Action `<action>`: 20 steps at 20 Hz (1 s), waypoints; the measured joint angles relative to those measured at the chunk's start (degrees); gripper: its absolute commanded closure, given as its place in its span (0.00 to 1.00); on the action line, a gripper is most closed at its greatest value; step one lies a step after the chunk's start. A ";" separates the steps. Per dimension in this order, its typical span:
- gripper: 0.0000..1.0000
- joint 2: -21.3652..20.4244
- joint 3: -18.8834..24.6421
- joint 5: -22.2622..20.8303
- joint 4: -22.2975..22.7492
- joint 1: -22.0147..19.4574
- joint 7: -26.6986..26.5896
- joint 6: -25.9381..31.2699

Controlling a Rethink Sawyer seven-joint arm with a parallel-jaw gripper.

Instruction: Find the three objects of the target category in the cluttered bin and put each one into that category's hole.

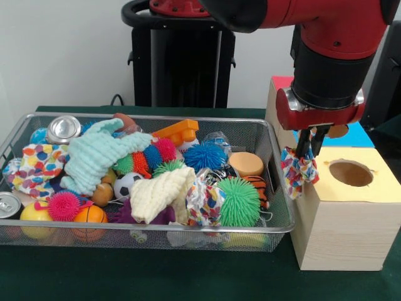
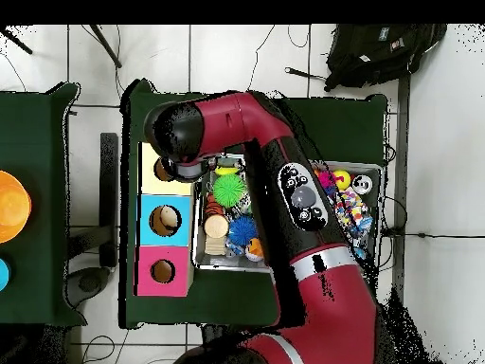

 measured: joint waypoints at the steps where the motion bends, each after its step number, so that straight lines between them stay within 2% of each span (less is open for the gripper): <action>1: 1.00 0.01 0.00 0.07 0.01 -0.11 0.00 0.06; 20: 1.00 -0.82 -0.01 0.18 -0.15 -0.58 0.00 0.77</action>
